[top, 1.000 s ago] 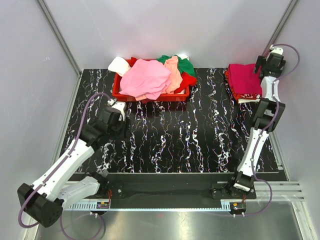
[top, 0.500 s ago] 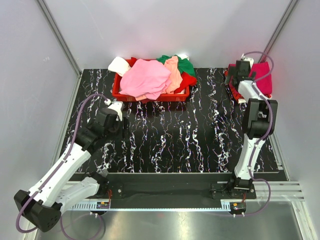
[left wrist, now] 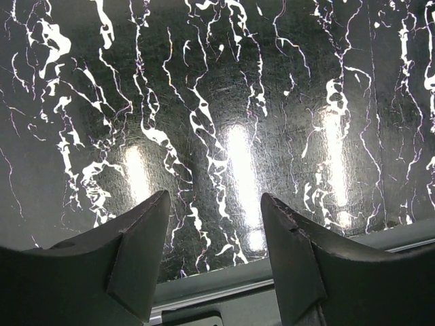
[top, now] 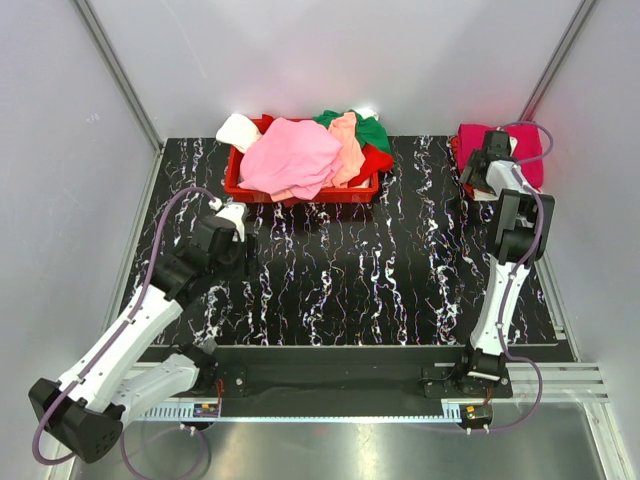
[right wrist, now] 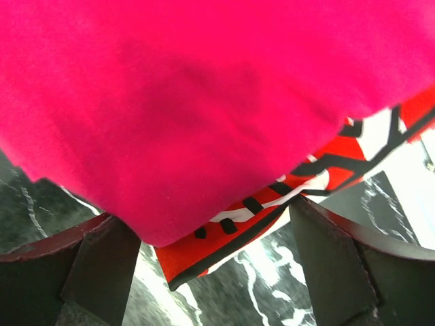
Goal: Fold and stack the t-shirts
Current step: Neatly place the folded tshirt to the corner
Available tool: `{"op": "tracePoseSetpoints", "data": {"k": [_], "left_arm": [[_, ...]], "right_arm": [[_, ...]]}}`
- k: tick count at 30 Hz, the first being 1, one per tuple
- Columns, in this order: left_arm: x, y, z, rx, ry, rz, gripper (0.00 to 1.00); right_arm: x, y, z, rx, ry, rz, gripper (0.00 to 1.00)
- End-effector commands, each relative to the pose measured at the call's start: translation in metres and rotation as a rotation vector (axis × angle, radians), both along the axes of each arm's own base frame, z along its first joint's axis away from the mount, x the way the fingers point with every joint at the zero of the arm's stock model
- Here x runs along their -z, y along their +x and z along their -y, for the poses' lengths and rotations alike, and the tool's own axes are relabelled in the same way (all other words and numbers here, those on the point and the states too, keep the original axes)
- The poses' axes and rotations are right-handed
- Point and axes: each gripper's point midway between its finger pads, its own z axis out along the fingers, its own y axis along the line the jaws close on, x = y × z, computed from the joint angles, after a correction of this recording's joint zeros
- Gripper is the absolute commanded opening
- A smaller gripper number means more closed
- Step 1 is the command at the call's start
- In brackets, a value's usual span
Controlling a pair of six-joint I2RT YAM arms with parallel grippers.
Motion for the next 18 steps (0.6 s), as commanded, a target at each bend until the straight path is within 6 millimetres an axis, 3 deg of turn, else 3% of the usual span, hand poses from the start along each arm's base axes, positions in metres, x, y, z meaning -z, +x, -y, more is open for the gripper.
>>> {"op": "tracePoseSetpoints", "data": {"k": [1, 4, 9, 13, 14, 15, 16, 18], "left_arm": [[-0.002, 0.007, -0.001, -0.021, 0.003, 0.022, 0.62], [-0.002, 0.007, -0.002, -0.024, 0.006, 0.023, 0.61], [-0.004, 0.007, -0.003, -0.027, -0.001, 0.035, 0.61], [-0.010, 0.005, -0.004, -0.028, -0.013, 0.054, 0.61], [-0.011, 0.005, -0.004, -0.029, -0.015, 0.060, 0.62], [-0.012, 0.004, -0.005, -0.029, -0.016, 0.065, 0.62], [-0.015, 0.004, -0.006, -0.032, -0.022, 0.079, 0.62], [-0.019, 0.003, -0.007, -0.037, -0.028, 0.093, 0.62]], "right_arm": [[-0.002, 0.018, -0.012, -0.054, 0.054, 0.025, 0.91], [-0.007, 0.025, -0.020, -0.091, 0.071, 0.059, 0.91], [-0.021, 0.015, -0.018, -0.094, 0.044, 0.043, 0.91], [-0.066, 0.003, -0.024, -0.121, 0.031, 0.083, 0.91], [-0.096, 0.000, -0.031, -0.144, 0.019, 0.120, 0.91], [-0.111, -0.003, -0.036, -0.160, 0.015, 0.133, 0.92], [-0.144, -0.007, -0.044, -0.185, 0.006, 0.184, 0.92], [-0.170, -0.020, -0.064, -0.231, 0.000, 0.185, 0.93]]}}
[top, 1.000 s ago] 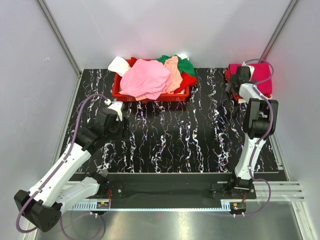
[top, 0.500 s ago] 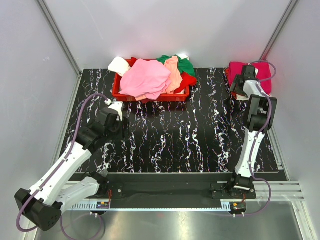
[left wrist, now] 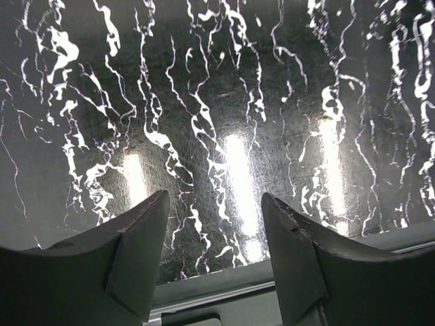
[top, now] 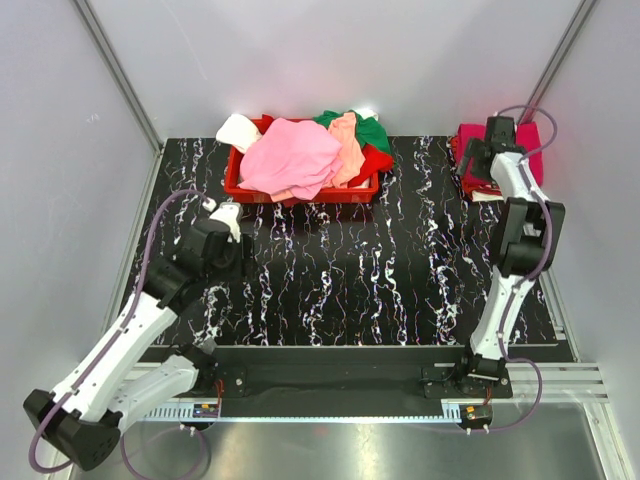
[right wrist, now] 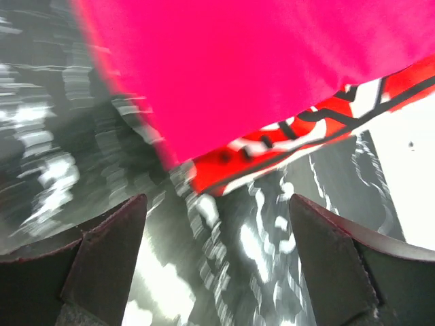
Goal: Fold and stack the t-shirts
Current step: Neatly place the folded tshirt to the corner, then reset both grippers
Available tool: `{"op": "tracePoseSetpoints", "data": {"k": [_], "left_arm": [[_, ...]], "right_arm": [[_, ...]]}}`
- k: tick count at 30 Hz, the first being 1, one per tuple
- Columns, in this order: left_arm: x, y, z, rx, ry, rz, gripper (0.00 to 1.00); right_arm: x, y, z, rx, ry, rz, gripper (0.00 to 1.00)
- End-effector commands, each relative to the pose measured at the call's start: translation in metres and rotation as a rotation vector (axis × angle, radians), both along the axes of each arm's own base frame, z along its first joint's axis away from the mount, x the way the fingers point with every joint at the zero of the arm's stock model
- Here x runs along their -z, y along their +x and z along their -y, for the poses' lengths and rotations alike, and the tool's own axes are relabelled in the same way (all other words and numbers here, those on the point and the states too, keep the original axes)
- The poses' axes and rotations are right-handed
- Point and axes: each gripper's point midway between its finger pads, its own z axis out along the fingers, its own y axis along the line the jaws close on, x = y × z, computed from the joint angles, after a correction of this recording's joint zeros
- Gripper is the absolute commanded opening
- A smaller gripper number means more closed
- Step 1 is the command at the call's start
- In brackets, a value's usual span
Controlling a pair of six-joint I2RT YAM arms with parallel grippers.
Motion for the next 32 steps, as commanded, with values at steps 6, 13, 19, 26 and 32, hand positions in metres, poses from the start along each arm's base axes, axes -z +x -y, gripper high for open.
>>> {"op": "tracePoseSetpoints", "data": {"k": [6, 13, 19, 26, 32], "left_arm": [[-0.025, 0.001, -0.010, -0.047, -0.039, 0.121, 0.68], [-0.044, -0.004, -0.018, -0.071, -0.074, 0.200, 0.85], [-0.054, -0.005, -0.026, -0.103, -0.071, 0.236, 0.93], [-0.069, -0.012, -0.043, -0.178, -0.074, 0.290, 0.98], [-0.074, -0.015, -0.047, -0.187, -0.076, 0.303, 0.99]], "right_arm": [[-0.201, -0.065, -0.111, -0.139, 0.276, 0.353, 1.00], [-0.203, -0.206, -0.243, -0.408, 0.659, 0.421, 1.00], [-0.177, -0.282, -0.250, -0.367, 0.728, 0.388, 1.00], [-0.180, -0.302, -0.229, -0.312, 0.646, 0.392, 1.00], [-0.164, -0.291, -0.222, -0.233, 0.618, 0.341, 1.00]]}}
